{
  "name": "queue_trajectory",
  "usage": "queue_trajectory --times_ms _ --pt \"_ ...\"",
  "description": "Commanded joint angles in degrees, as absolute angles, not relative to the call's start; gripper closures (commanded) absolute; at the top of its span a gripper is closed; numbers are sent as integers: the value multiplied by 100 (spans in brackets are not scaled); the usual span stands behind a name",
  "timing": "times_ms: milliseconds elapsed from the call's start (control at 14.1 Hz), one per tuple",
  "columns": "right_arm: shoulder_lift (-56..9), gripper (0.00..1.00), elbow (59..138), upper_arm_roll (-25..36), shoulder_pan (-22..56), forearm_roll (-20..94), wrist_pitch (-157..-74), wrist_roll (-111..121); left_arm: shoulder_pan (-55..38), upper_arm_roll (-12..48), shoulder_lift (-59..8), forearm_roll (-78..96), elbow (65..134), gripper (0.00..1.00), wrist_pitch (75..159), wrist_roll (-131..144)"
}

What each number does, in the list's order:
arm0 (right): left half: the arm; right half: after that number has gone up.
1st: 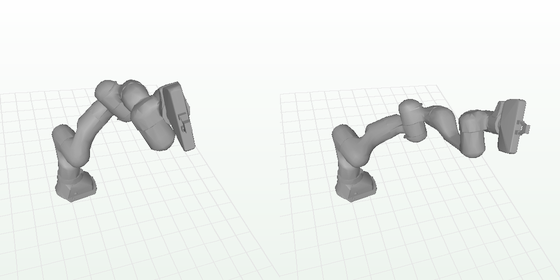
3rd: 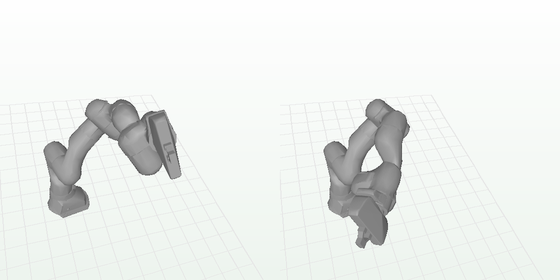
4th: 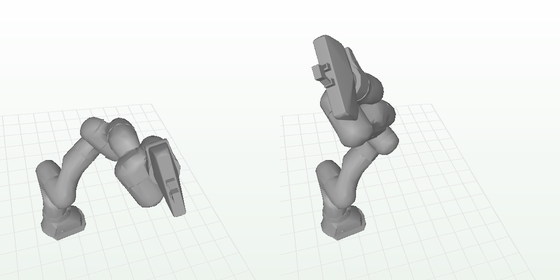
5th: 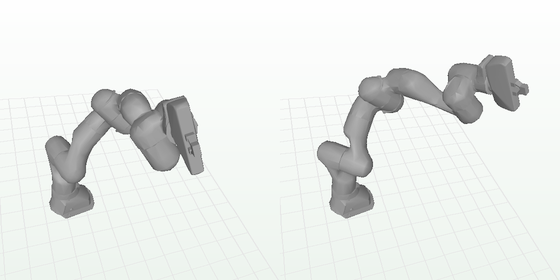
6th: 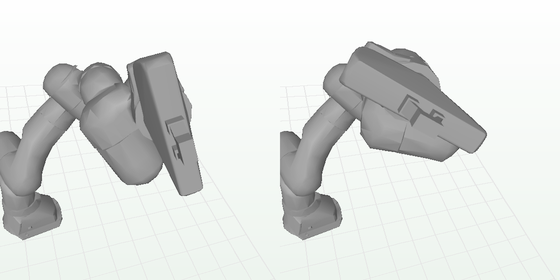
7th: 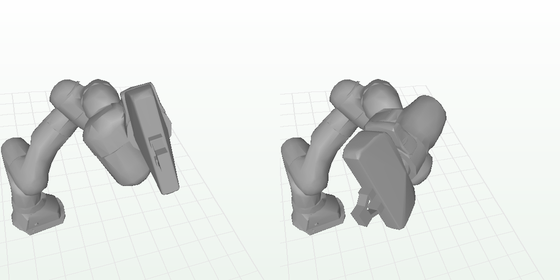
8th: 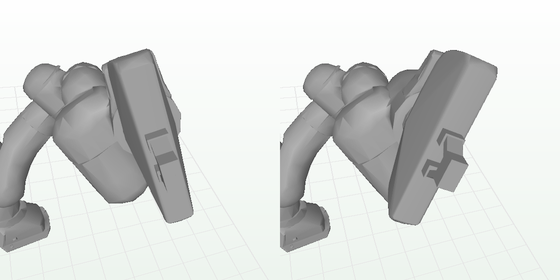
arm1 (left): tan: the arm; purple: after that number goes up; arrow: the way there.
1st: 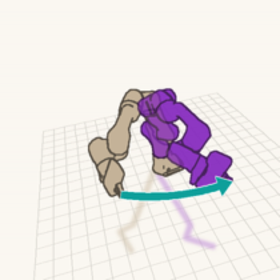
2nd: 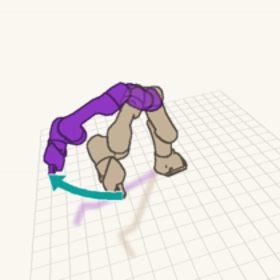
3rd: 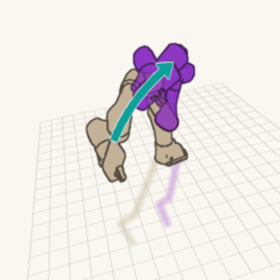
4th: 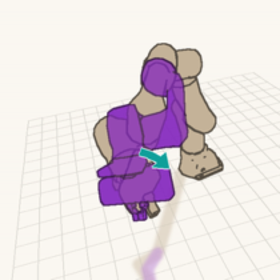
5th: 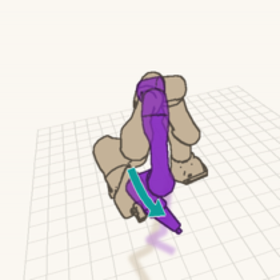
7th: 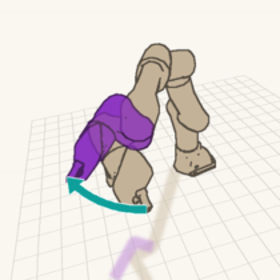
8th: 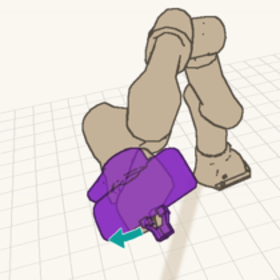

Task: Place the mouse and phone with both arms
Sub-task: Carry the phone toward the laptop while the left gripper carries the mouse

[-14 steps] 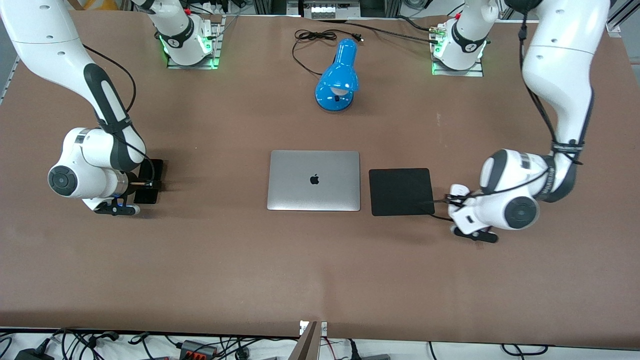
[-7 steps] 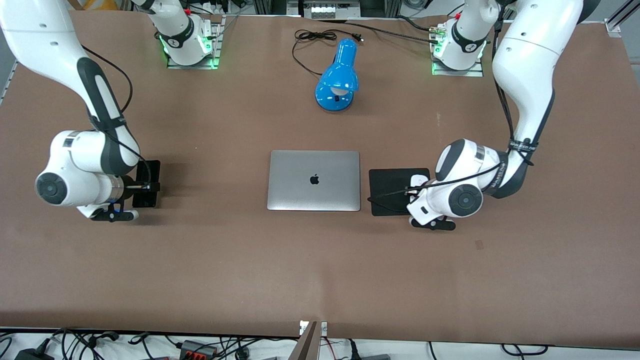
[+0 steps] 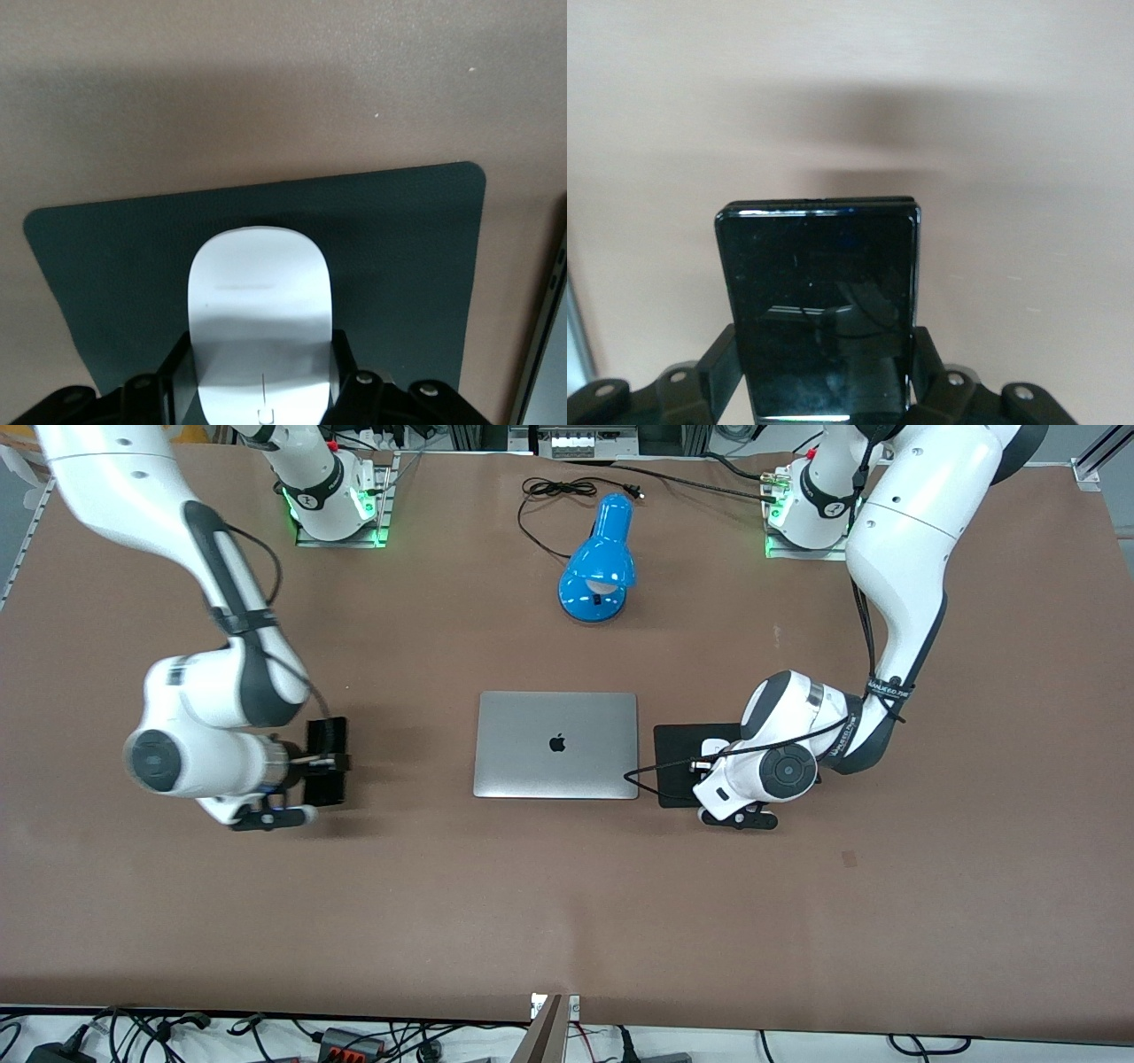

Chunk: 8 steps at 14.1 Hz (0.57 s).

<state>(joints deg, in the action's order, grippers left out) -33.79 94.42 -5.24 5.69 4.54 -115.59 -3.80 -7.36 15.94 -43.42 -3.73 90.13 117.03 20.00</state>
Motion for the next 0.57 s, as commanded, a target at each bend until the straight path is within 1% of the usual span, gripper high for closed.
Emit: queue_trajectory --times_ms 0,71,142,355,496 --pt "-3594 73 9299 -501 851 501 -11724 -930 -703 1600 -4324 -325 9070 50 11751 2057" --pt "-3656 73 9299 -501 1009 518 -11846 -1088 -712 1600 -4324 -325 9070 14 11734 2074" --pt "-3700 73 9299 -501 1167 519 -11917 -1281 -686 1600 -4324 -325 9062 0 11716 2092" --pt "-3832 73 9308 -492 1528 466 -12128 -1915 -607 1582 -4272 -316 9009 0 11663 2162" --pt "-3946 73 9308 -492 1660 466 -12242 -2152 -423 1538 -4106 -334 8913 0 11331 2136"
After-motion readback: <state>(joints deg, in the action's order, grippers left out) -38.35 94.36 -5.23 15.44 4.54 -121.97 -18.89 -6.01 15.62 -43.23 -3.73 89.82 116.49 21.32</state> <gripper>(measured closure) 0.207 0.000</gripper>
